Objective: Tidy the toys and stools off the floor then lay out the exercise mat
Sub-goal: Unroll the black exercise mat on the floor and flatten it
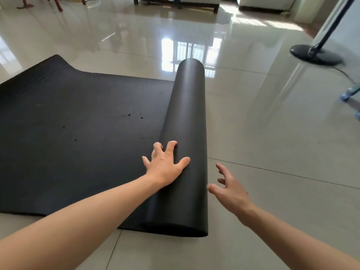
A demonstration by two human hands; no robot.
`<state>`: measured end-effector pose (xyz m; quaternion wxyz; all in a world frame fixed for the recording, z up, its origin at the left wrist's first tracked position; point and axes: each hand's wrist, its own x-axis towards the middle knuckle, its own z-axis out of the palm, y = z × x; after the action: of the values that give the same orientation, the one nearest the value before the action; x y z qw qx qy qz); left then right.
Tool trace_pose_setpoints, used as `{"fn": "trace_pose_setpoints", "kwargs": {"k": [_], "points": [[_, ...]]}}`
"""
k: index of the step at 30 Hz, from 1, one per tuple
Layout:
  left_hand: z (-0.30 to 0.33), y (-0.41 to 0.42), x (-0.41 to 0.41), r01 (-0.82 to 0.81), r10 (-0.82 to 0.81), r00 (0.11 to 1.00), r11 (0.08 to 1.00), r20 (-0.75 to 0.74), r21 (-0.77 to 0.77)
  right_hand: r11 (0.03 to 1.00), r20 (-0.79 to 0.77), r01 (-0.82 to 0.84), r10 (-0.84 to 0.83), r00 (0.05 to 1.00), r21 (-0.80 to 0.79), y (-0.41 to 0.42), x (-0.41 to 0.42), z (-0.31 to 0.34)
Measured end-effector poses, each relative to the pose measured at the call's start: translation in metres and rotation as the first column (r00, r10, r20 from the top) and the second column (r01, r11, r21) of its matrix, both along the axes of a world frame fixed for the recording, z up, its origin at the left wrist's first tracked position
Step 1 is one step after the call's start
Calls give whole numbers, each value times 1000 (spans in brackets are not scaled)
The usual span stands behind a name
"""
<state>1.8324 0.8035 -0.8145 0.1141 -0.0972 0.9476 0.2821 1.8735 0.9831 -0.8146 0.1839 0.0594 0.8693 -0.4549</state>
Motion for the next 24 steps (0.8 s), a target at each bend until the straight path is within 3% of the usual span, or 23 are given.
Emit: {"fn": "trace_pose_setpoints", "kwargs": {"k": [2,4,9,11,13,16,17,19,21,22,24], "points": [[5,27,0,150,-158,986,979,-44,-141,998,-61,54,-55,997,-16,13,-4,4],[10,49,-3,289,-316,939,939,-135,-187,998,-102,60,-61,993,-11,20,-7,4],[18,91,-15,559,-526,828,805,-195,200,999,-67,16,-19,998,-44,36,-5,-4],[12,101,-18,524,-472,847,818,-245,236,1000,6,6,-6,1000,-30,54,-6,-8],[5,107,-20,325,-254,925,916,-284,237,999,65,-8,10,998,-31,77,-8,-9],[-1,109,-24,-11,14,999,996,-41,87,999,130,-16,23,991,-49,109,-10,-7],[-3,111,-25,-26,22,996,998,81,51,999,147,-16,20,989,-32,119,-9,-7],[-11,114,-24,27,-63,979,983,194,183,1000,165,6,-6,986,1,137,-8,-7],[-14,120,-19,61,-150,969,916,196,396,997,135,59,-64,989,40,151,-8,-5],[-12,126,-18,101,-197,963,897,184,431,992,83,94,-100,991,79,158,-9,-3],[-9,140,-22,198,-261,956,913,137,357,975,-51,159,-153,987,156,166,-11,2]]}}
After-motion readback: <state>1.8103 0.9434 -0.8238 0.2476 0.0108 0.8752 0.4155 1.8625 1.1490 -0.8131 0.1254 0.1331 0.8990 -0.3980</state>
